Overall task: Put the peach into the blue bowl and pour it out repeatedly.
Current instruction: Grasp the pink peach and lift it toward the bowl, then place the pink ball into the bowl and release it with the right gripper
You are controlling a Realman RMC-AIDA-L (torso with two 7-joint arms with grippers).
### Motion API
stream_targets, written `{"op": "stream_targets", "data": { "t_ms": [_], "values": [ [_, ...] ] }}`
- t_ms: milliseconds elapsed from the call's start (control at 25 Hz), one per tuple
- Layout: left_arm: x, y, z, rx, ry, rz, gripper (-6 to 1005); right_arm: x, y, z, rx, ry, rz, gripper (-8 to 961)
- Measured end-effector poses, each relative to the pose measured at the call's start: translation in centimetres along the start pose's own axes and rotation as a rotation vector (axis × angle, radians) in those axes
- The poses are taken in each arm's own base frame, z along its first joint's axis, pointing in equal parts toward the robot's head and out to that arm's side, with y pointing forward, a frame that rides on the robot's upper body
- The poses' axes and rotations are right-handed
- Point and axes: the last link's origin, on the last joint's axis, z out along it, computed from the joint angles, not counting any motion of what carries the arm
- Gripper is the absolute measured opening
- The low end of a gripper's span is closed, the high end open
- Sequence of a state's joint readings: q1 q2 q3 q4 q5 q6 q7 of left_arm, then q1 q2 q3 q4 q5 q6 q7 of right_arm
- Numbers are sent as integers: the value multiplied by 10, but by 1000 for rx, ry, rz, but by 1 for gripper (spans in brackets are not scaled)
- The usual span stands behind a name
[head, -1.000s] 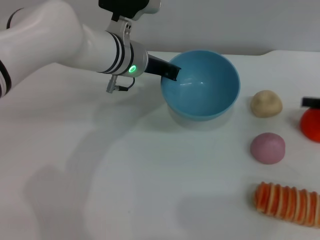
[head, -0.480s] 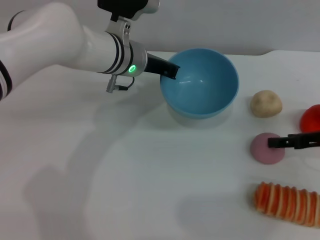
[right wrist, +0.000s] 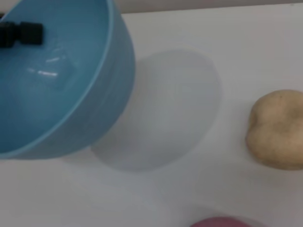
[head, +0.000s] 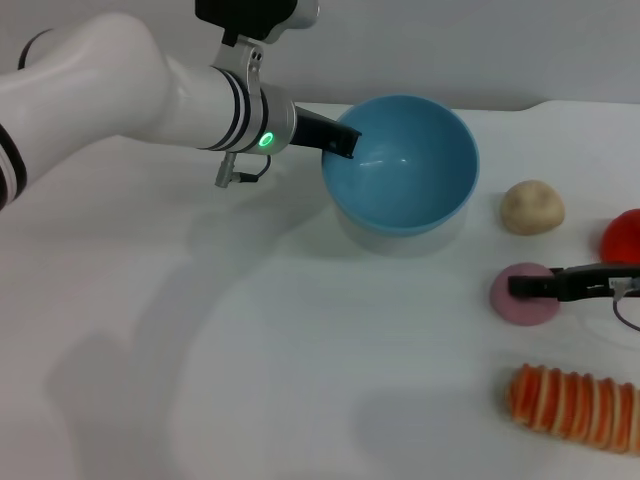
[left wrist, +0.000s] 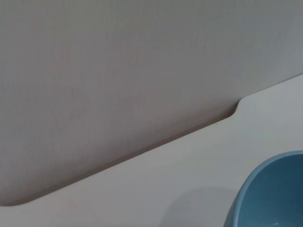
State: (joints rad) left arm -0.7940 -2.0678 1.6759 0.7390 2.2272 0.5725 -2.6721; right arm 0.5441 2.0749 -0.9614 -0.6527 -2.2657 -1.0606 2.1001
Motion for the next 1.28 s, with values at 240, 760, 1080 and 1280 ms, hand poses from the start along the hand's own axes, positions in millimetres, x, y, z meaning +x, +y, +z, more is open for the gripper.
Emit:
{"op": "stream_targets", "data": {
  "t_ms": [240, 760, 1080, 1280],
  "values": [
    [-1, -1, 0, 5, 4, -2, -2, -1, 1, 0, 2, 4, -15, 636],
    [-8, -5, 1, 15, -10, -12, -2, -45, 11, -35, -35, -145, -109, 256],
    [-11, 22, 8, -32, -50, 94, -1, -99, 59, -67, -217, -273, -257, 178],
    [-7, 29, 10, -52, -43, 96, -1, -110, 76, -46, -256, -238, -280, 141]
  ]
}}
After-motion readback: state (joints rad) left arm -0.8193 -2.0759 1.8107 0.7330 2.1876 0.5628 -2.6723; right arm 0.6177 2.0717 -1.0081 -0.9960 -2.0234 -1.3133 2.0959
